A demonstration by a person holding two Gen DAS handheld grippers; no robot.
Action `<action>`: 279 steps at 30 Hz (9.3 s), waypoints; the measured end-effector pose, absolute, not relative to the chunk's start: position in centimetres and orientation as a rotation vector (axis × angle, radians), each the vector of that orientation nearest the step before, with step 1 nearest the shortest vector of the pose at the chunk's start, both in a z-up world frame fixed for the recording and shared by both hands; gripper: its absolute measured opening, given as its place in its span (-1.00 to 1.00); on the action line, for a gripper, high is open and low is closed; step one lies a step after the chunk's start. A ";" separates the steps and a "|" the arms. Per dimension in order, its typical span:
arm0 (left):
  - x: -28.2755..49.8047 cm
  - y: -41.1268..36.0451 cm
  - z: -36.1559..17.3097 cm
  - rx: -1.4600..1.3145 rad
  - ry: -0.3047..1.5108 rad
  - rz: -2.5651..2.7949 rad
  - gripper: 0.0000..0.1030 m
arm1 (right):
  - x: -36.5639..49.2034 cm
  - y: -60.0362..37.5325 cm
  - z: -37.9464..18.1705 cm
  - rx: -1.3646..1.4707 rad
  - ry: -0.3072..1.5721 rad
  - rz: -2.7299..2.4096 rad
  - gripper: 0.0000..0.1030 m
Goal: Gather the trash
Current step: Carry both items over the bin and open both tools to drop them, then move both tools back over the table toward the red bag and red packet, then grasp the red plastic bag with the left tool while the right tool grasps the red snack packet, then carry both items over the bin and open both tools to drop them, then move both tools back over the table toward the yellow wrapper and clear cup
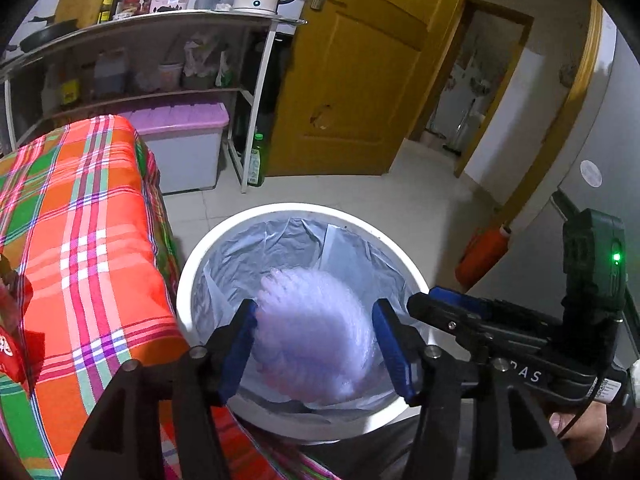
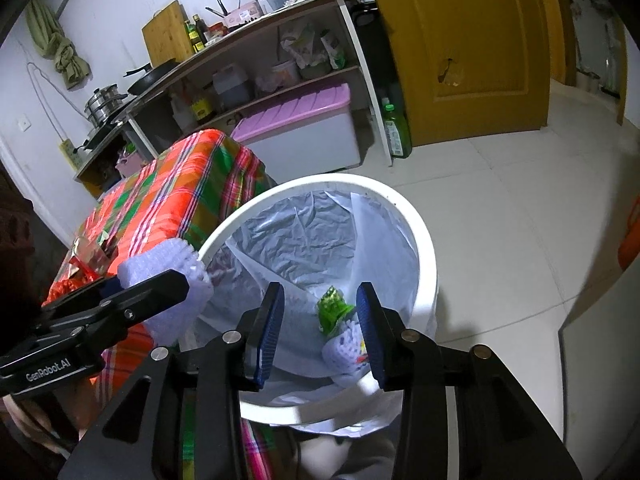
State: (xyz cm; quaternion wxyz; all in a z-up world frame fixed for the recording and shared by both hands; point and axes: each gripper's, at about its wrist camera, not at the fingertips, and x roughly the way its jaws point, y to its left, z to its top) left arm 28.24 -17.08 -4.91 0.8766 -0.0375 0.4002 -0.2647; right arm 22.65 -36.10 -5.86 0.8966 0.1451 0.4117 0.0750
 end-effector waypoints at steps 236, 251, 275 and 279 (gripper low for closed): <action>21.5 -10.7 0.1 -0.102 0.681 -0.468 0.12 | 17.7 -30.5 0.4 0.193 0.732 0.296 -0.34; 16.9 -4.5 1.5 -0.122 0.628 -0.340 0.12 | 15.5 -24.9 2.2 0.126 0.695 0.409 -0.35; 12.6 2.5 1.1 -0.144 0.591 -0.154 0.11 | 15.0 -18.7 1.9 0.040 0.693 0.536 -0.34; 12.4 4.1 0.4 -0.161 0.601 -0.114 0.11 | 15.2 -17.5 1.4 0.028 0.709 0.567 -0.32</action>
